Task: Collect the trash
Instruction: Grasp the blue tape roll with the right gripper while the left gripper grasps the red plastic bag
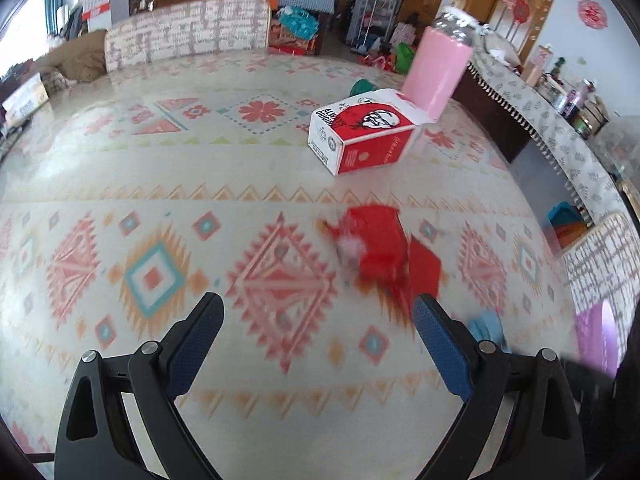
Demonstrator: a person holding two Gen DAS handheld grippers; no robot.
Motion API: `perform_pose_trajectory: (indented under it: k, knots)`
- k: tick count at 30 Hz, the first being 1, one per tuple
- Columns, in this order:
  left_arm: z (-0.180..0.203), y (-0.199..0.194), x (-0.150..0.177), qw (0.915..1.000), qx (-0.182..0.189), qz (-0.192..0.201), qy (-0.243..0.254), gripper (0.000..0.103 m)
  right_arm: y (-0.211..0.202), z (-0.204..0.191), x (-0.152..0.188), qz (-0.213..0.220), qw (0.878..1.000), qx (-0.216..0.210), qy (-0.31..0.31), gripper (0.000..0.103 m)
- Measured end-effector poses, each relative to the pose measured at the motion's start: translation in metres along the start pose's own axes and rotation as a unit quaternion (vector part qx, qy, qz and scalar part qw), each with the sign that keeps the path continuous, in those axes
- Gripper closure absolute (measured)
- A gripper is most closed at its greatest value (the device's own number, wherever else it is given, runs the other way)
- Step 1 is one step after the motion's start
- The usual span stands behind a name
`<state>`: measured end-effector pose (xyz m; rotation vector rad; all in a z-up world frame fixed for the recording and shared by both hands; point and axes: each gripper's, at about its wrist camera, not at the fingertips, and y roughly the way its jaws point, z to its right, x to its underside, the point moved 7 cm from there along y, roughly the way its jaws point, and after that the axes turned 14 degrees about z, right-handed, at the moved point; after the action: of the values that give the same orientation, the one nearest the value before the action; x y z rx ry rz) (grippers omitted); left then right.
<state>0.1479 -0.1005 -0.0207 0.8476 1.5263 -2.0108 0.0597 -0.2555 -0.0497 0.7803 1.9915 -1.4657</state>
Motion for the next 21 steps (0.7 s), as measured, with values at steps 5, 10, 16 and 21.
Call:
perform_pose_trajectory:
  k: [5, 10, 16, 21]
  knots:
    - [0.013, 0.029, -0.019, 1.0000, -0.005, -0.003, -0.001, 0.008, -0.006, 0.005, 0.004, 0.012, 0.999, -0.017, 0.026, 0.075]
    - [0.036, 0.050, -0.022, 0.9992, -0.017, -0.010, 0.036, 0.008, -0.008, 0.007, 0.004, 0.018, 0.998, -0.031, 0.045, 0.075]
    - [0.057, 0.061, -0.008, 0.9964, -0.019, -0.030, 0.077, 0.008, -0.010, 0.007, 0.005, 0.020, 0.998, -0.033, 0.048, 0.075]
    - [0.061, 0.055, 0.001, 0.9936, -0.032, -0.035, 0.103, 0.047, -0.011, 0.009, 0.005, 0.021, 0.998, -0.027, 0.048, 0.075]
